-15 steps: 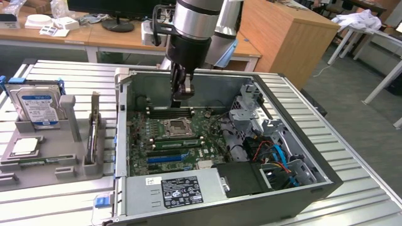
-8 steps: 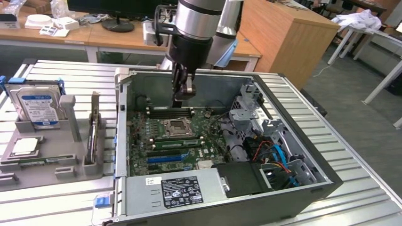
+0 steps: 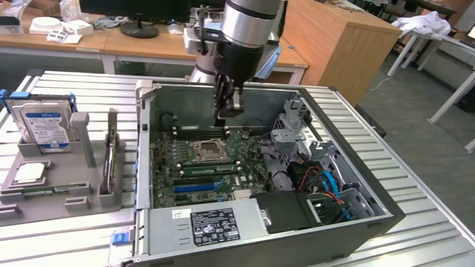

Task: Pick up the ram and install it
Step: 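Press down the ram until it locks into place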

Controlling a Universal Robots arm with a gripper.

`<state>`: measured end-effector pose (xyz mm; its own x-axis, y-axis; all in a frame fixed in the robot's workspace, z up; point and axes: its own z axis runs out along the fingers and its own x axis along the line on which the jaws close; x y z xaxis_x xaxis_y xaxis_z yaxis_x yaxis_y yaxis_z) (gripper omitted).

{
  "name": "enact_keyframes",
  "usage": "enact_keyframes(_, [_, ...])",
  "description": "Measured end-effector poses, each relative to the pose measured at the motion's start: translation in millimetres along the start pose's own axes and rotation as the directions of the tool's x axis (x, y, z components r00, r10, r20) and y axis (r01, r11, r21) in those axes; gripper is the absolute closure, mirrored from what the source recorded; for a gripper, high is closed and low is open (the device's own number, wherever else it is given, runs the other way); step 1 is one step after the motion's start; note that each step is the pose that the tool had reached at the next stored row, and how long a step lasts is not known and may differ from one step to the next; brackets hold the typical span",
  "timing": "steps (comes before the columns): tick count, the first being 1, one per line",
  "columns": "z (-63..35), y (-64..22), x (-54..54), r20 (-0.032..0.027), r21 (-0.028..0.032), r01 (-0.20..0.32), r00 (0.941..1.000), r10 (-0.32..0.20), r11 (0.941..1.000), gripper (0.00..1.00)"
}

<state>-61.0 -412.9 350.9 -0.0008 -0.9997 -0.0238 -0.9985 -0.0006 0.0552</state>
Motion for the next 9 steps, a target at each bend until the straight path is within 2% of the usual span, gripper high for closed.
enact_keyframes(7, [-1.8,-17.4,0.1,-0.0003,-0.0001,0.005,1.0,-0.005,1.0,0.89])
enact_keyframes(9, [-1.9,-18.8,0.1,-0.0002,-0.0001,0.006,1.0,-0.006,1.0,0.89])
